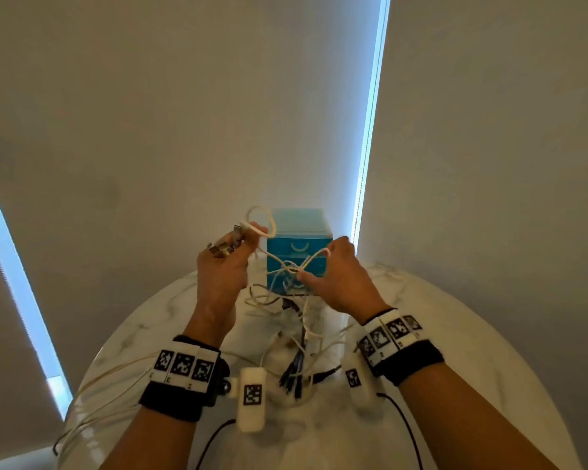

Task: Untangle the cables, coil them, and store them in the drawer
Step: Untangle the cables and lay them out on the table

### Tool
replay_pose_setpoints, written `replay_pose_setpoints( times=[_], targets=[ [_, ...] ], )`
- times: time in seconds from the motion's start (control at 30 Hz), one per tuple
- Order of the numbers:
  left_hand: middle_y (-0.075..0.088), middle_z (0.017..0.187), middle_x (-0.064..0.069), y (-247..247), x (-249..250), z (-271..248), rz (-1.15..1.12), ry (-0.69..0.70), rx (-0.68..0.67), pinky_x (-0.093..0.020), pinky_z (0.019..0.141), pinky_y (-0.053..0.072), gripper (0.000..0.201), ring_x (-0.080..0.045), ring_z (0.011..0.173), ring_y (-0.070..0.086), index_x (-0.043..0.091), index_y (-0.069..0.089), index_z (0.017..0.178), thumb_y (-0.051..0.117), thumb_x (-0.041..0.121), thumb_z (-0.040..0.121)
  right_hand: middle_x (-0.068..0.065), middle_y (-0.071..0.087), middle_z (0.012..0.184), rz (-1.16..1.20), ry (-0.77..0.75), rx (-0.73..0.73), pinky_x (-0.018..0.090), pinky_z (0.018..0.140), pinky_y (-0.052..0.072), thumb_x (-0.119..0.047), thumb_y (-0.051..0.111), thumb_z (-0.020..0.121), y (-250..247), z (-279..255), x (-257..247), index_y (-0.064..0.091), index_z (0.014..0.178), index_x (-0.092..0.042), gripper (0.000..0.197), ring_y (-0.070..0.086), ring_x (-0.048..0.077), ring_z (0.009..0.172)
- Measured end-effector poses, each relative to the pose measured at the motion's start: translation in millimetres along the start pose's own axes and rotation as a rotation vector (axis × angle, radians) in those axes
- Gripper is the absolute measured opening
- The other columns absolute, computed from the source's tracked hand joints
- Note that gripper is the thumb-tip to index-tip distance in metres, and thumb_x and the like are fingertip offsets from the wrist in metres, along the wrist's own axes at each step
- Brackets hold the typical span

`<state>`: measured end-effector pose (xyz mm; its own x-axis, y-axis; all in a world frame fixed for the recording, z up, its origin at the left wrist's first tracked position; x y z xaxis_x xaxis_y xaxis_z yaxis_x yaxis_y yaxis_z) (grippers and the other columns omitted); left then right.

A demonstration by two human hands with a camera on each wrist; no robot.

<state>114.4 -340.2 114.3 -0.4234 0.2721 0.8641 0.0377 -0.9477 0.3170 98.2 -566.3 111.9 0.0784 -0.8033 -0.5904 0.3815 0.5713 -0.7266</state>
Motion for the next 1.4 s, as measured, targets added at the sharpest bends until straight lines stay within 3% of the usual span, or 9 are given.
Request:
replay_pose_setpoints(
  times=[0.2,0.4,0.53,0.63,0.77,0.97,1.07,1.13,1.4],
  targets=[
    [0.038,0.072,-0.006,-48,14,16,-0.235,0.102,0.176,-0.038,0.055,0.017,0.037,-0.015,0.057,0.022,0.017,0.084,0.110,0.081,0.048,0.090,0.010,0.071,0.108,0.014,0.166,0.110,0.042,0.084,0.057,-0.015,0.077,0.092,-25,5,67,0.039,0.124,-0.017,0.049,0.071,0.030,0.100],
    [0.033,0.071,-0.004,-17,10,6,-0.183,0.044,0.035,-0.030,0.049,0.018,0.040,-0.021,0.061,0.016,0.021,0.085,0.109,0.079,0.051,0.084,0.003,0.032,0.152,-0.072,-0.141,-0.157,0.050,0.119,0.037,-0.033,0.088,0.081,-10,-15,-11,0.030,0.155,-0.036,0.094,0.038,0.025,0.138],
    [0.033,0.066,-0.001,-8,17,-2,-0.220,0.074,-0.039,-0.026,0.046,0.022,0.026,-0.011,0.054,0.023,0.025,0.084,0.103,0.075,0.045,0.090,-0.003,0.047,0.147,-0.068,-0.308,-0.160,0.042,0.114,0.043,-0.037,0.080,0.092,21,-23,-58,0.048,0.147,-0.033,0.064,0.044,0.018,0.135],
    [0.036,0.069,0.001,-13,28,-2,-0.338,0.119,-0.017,-0.030,0.050,0.017,0.028,-0.010,0.055,0.022,0.026,0.083,0.101,0.078,0.048,0.085,-0.003,0.071,0.108,-0.131,-0.235,-0.148,0.034,0.089,0.053,-0.037,0.069,0.102,35,-7,-34,0.074,0.114,-0.020,0.021,0.065,0.014,0.099],
    [0.042,0.074,-0.002,-23,22,6,-0.264,0.122,0.013,-0.025,0.046,0.023,0.031,-0.009,0.055,0.025,0.027,0.079,0.122,0.071,0.047,0.099,-0.013,0.069,0.074,0.050,-0.198,-0.006,0.012,0.065,0.046,-0.039,0.068,0.104,0,2,-23,0.079,0.091,-0.021,0.024,0.064,-0.001,0.063],
    [0.072,0.085,0.007,43,-10,-19,0.267,-0.089,-0.388,-0.012,0.043,0.040,0.031,0.002,0.047,0.055,0.020,0.079,0.120,0.081,0.036,0.094,0.008,0.083,0.098,0.810,-0.122,0.127,0.040,0.097,0.064,-0.030,0.069,0.105,-76,28,-40,0.080,0.107,-0.002,0.029,0.080,0.024,0.098],
    [0.080,0.110,0.011,59,-18,-30,0.363,-0.114,-0.538,-0.008,0.070,0.053,0.035,0.009,0.079,0.072,0.034,0.078,0.126,0.081,0.042,0.093,0.012,0.083,0.102,0.825,-0.190,0.105,0.042,0.100,0.062,-0.027,0.069,0.105,-91,28,-59,0.079,0.111,0.001,0.030,0.080,0.027,0.102],
    [0.080,0.116,0.014,57,-11,-28,0.385,-0.062,-0.509,-0.016,0.083,0.058,0.029,0.003,0.100,0.074,0.036,0.081,0.119,0.082,0.044,0.091,0.011,0.083,0.102,0.801,-0.205,0.118,0.044,0.100,0.062,-0.028,0.070,0.104,-94,26,-65,0.079,0.112,-0.001,0.030,0.080,0.026,0.101],
    [0.063,0.055,0.018,33,9,-21,0.183,0.027,-0.230,-0.009,0.048,0.040,0.019,0.005,0.049,0.055,0.014,0.081,0.098,0.073,0.031,0.101,-0.004,0.078,0.093,0.615,-0.083,-0.237,0.027,0.071,0.063,-0.036,0.080,0.096,-27,-19,-44,0.063,0.109,-0.021,0.026,0.078,0.014,0.088]
  ],
)
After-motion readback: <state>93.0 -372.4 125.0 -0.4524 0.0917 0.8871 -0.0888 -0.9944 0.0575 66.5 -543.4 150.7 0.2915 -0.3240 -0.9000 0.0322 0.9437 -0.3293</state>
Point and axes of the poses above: each hand's wrist, its own z-axis towards the middle knuckle, its own y-axis out of the palm, x = y × z, the point moved 9 cm from there along z, towards the middle knuckle
